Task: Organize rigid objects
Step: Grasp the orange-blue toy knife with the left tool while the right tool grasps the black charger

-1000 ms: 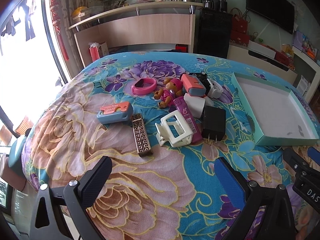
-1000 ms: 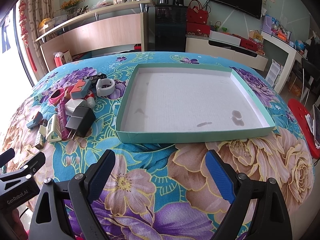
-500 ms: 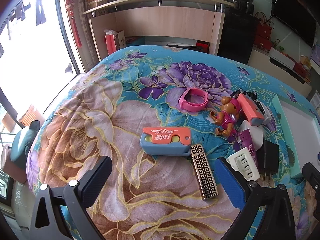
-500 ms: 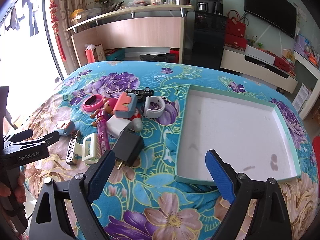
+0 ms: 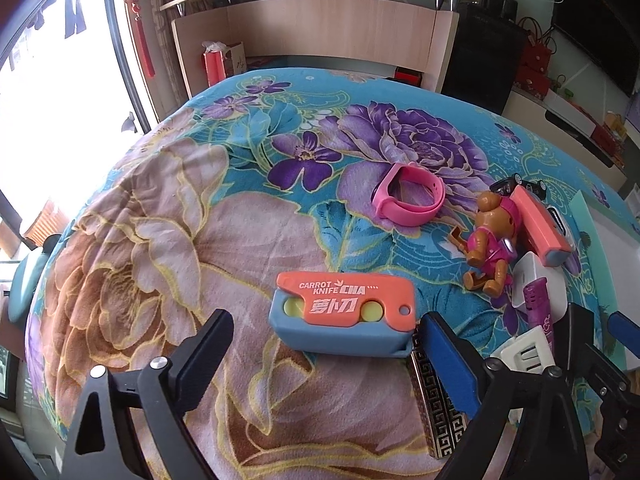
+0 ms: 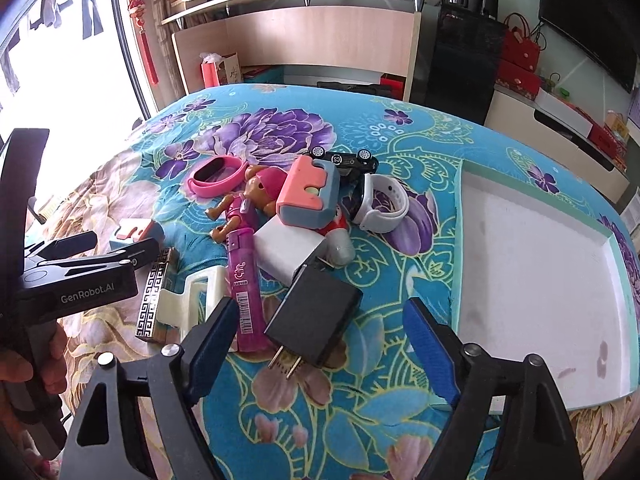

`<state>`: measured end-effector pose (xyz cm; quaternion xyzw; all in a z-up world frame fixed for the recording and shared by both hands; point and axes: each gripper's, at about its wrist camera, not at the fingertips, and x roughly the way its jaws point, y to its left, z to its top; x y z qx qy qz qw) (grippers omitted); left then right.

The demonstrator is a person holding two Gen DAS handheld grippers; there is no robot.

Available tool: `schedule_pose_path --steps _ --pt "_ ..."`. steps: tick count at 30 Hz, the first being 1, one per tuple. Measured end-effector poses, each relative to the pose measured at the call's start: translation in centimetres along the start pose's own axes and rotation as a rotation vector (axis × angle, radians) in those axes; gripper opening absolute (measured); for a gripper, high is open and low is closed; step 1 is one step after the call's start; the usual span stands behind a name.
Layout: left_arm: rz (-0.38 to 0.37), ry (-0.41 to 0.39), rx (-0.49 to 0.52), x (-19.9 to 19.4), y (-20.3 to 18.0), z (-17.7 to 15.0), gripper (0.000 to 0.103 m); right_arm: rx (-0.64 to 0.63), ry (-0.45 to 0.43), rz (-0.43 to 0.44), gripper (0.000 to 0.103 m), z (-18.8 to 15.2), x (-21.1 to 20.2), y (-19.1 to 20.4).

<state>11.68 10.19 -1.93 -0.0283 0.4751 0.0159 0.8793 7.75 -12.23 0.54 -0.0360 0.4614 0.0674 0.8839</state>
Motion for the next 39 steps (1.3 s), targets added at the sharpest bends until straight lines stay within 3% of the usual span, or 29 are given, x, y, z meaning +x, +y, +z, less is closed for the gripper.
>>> schedule_pose_path --steps 1,5,13,25,39 --pt "-0.009 -0.001 -0.003 0.1 0.1 0.1 0.092 0.004 0.006 -0.004 0.066 0.0 0.3 -0.1" --pt "-0.017 -0.009 -0.017 0.4 0.4 0.4 0.091 0.027 0.028 0.001 0.066 0.1 1.3 -0.6" --pt "-0.021 -0.001 -0.031 1.3 0.5 0.9 0.074 0.026 0.045 0.011 0.06 0.2 2.5 -0.4" --pt "0.022 -0.026 -0.046 1.6 0.3 0.7 0.073 0.072 0.071 -0.003 0.044 -0.2 4.1 -1.2" --pt "0.086 -0.044 -0.043 1.3 -0.1 0.4 0.073 0.095 0.044 -0.019 0.042 -0.4 4.0 -1.2"
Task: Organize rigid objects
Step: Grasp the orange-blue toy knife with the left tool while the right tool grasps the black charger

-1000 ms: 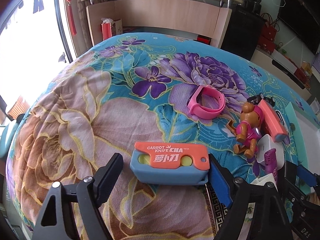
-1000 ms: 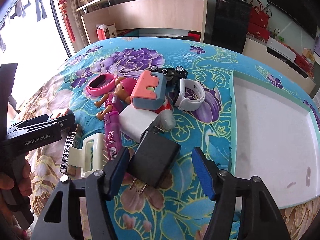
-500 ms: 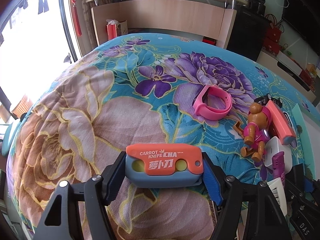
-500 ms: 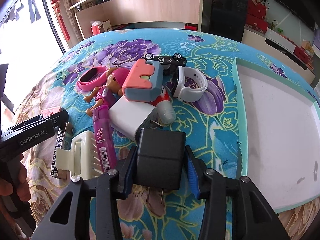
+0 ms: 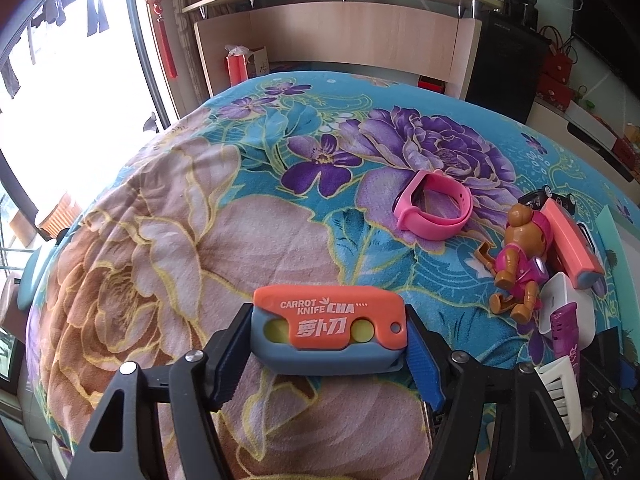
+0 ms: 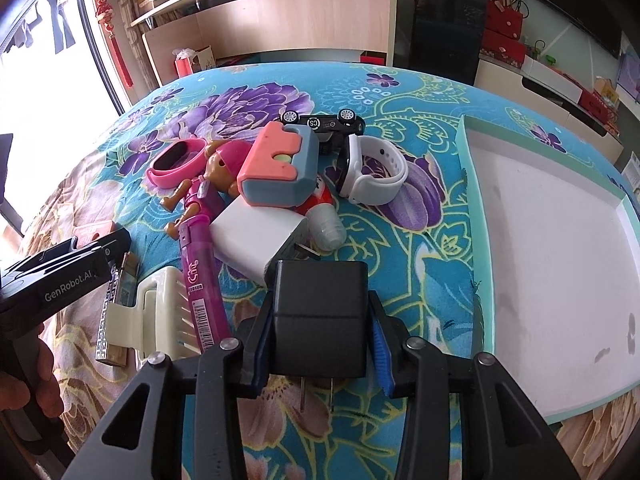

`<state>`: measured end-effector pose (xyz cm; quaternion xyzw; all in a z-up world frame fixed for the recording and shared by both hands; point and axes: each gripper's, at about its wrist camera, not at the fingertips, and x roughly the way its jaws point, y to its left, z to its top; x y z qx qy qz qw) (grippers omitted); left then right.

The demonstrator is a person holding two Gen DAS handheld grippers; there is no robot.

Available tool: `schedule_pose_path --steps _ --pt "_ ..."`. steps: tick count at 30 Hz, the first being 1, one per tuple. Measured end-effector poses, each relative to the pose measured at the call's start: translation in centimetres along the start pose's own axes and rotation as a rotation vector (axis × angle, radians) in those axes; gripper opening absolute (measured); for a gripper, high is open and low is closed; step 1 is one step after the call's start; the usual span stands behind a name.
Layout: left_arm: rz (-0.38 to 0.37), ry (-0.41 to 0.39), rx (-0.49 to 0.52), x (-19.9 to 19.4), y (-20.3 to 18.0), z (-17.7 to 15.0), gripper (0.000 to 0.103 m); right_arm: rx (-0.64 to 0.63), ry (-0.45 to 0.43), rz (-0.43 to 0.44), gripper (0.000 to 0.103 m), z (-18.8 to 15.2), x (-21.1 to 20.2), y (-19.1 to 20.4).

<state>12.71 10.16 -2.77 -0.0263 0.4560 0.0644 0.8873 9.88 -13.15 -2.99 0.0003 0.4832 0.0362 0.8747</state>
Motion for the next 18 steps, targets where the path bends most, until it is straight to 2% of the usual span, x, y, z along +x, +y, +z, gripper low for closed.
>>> schedule_pose_path --steps 10,14,18 --pt "0.045 -0.031 -0.014 -1.9 -0.2 0.7 0.073 0.034 -0.054 0.072 0.042 0.3 -1.6 -0.7" --pt "0.043 -0.058 0.008 -3.4 -1.5 1.8 0.073 0.045 -0.083 0.102 0.042 0.9 -2.8 -1.3" --pt "0.023 -0.085 0.039 -5.0 -3.4 2.9 0.073 0.038 -0.137 0.096 0.042 1.4 -4.4 -2.1"
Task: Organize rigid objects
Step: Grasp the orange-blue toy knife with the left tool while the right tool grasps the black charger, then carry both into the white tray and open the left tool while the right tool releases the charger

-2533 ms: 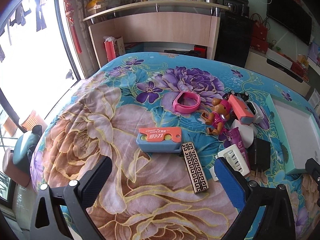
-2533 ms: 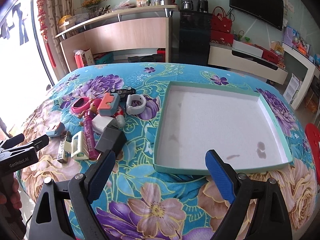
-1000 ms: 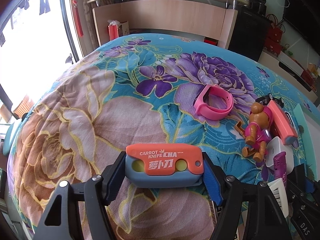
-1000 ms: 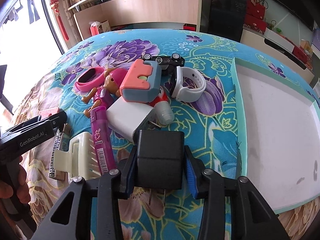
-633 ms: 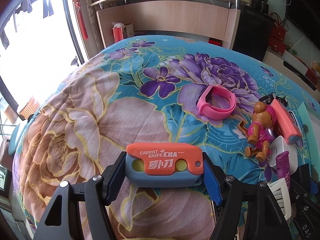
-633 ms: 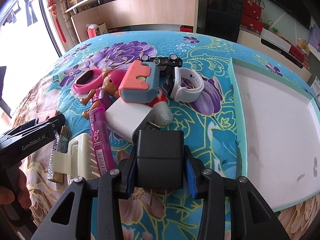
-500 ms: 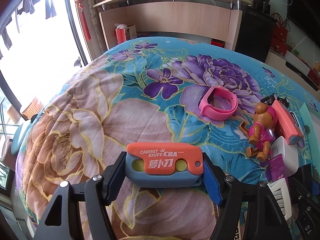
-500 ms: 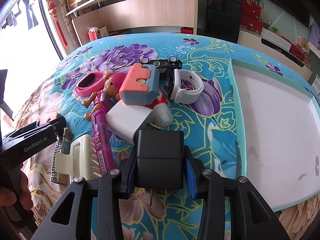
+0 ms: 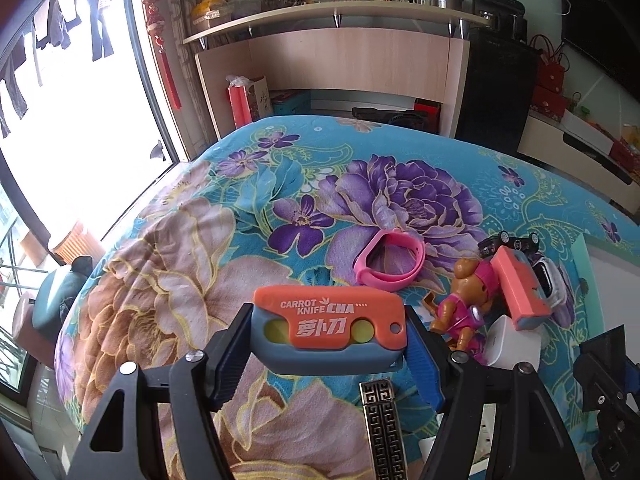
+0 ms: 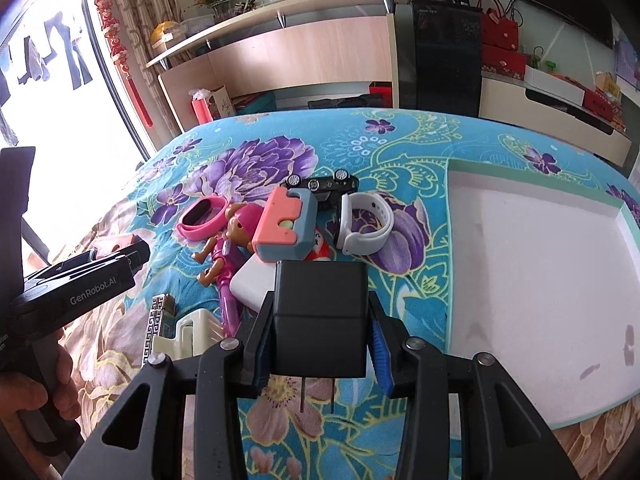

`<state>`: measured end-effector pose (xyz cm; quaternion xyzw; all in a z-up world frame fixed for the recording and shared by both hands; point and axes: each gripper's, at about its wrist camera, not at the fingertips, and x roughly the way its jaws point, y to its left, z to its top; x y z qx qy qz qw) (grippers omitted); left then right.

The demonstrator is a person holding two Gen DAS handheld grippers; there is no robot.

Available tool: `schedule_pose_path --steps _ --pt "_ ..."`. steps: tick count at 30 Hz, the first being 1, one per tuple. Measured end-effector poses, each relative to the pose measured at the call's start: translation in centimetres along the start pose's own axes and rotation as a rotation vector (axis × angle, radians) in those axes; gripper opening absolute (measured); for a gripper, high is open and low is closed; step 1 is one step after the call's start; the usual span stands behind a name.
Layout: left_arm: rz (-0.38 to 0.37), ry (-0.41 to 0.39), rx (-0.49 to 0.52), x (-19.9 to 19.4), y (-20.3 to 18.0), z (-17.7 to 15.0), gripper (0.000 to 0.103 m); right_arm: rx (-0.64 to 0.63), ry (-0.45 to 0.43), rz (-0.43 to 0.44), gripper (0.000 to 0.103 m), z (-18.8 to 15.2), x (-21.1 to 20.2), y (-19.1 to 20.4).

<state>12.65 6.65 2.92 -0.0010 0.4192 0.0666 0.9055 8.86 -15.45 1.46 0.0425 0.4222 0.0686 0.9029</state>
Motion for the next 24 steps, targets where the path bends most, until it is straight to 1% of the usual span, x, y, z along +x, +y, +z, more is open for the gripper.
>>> schedule_pose_path --steps 4,10,14,21,24 --pt "-0.025 -0.02 0.05 -1.1 -2.6 1.2 0.073 0.022 -0.06 -0.005 0.042 1.0 -1.9 -1.7" --pt "-0.077 -0.026 0.146 -2.3 -7.9 1.8 0.073 0.095 -0.097 -0.088 0.042 1.8 -3.5 -6.4" --pt "-0.124 -0.022 0.224 -2.9 -12.1 1.5 0.073 0.125 -0.111 -0.182 0.042 1.7 -4.5 -10.0" --pt "-0.202 -0.007 0.355 -3.5 -19.5 0.5 0.073 0.244 -0.11 -0.336 0.042 0.7 -6.0 -16.8" --pt "-0.238 -0.003 0.399 -3.8 -22.4 -0.2 0.073 0.276 -0.098 -0.424 0.042 0.0 -6.6 -19.2"
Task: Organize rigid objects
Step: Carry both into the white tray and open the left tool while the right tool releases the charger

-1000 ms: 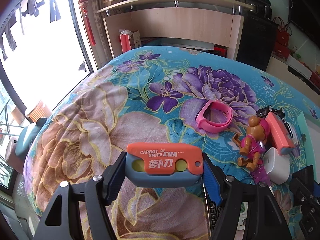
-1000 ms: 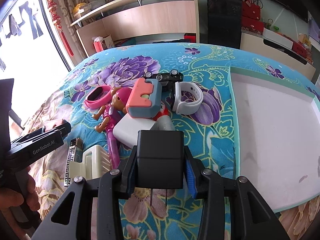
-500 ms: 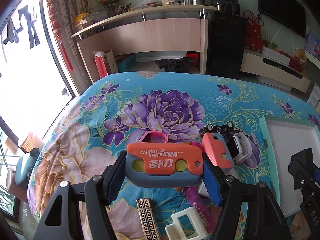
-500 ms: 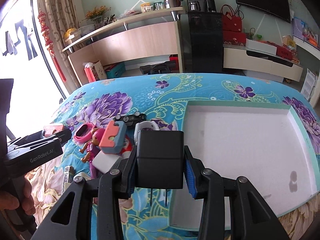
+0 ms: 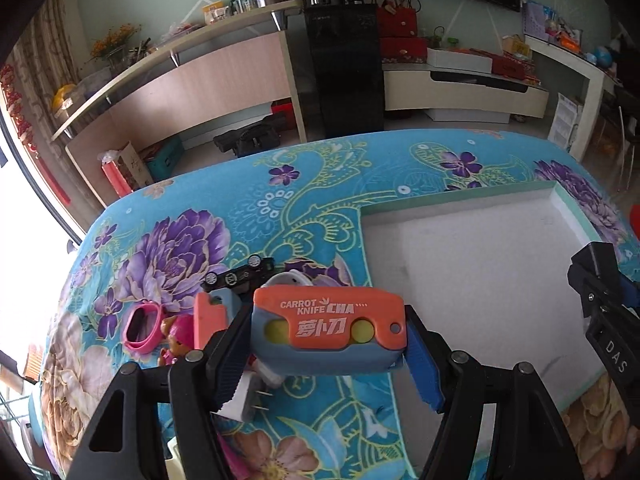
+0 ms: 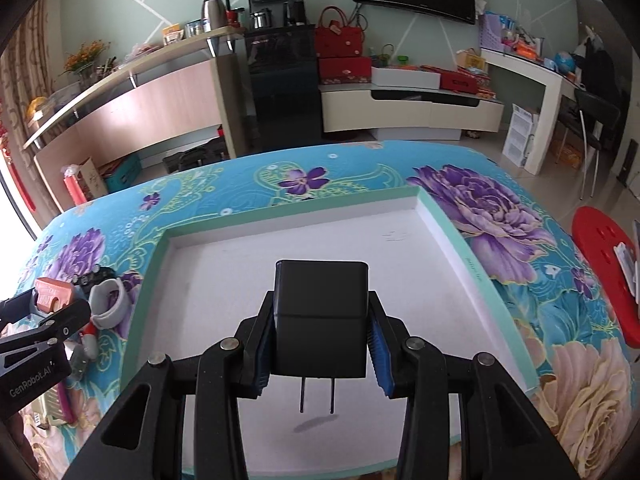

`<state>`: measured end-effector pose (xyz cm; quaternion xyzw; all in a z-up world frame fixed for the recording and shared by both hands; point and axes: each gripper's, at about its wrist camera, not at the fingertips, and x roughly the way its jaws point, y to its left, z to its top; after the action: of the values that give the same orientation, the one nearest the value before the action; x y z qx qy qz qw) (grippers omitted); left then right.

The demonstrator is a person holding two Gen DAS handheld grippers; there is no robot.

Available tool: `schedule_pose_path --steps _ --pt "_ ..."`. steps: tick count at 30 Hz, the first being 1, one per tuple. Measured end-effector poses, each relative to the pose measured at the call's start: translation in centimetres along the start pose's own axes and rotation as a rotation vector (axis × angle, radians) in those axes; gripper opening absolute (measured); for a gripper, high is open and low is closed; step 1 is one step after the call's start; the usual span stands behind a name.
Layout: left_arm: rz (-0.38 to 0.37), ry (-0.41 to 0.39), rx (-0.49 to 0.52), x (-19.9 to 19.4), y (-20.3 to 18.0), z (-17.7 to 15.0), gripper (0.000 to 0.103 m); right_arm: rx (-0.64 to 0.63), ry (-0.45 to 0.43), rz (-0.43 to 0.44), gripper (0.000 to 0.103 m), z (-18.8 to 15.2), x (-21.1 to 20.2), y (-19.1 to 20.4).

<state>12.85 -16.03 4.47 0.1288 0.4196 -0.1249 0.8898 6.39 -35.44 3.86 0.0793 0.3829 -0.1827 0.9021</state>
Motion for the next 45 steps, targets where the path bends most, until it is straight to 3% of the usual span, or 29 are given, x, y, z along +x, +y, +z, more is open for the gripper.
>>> schedule_pose_path --steps 6,13,35,40,45 --pt "-0.047 0.014 0.052 1.4 -4.4 0.6 0.073 0.064 0.025 -0.114 0.042 -0.3 0.7 -3.8" --pt "-0.074 0.043 0.074 3.2 -7.0 0.8 0.073 0.079 0.032 -0.129 0.043 -0.4 1.0 -4.6" --pt "-0.068 0.081 0.05 4.5 -6.8 0.5 0.074 0.103 0.094 -0.103 0.043 -1.0 2.3 -4.8" --pt "-0.061 0.055 0.041 3.8 -6.3 0.9 0.082 0.105 0.094 -0.099 0.043 -1.0 2.3 -4.7" --pt "-0.046 0.032 0.036 3.2 -5.6 1.4 0.083 0.106 0.08 -0.093 0.052 -0.8 2.0 -4.6"
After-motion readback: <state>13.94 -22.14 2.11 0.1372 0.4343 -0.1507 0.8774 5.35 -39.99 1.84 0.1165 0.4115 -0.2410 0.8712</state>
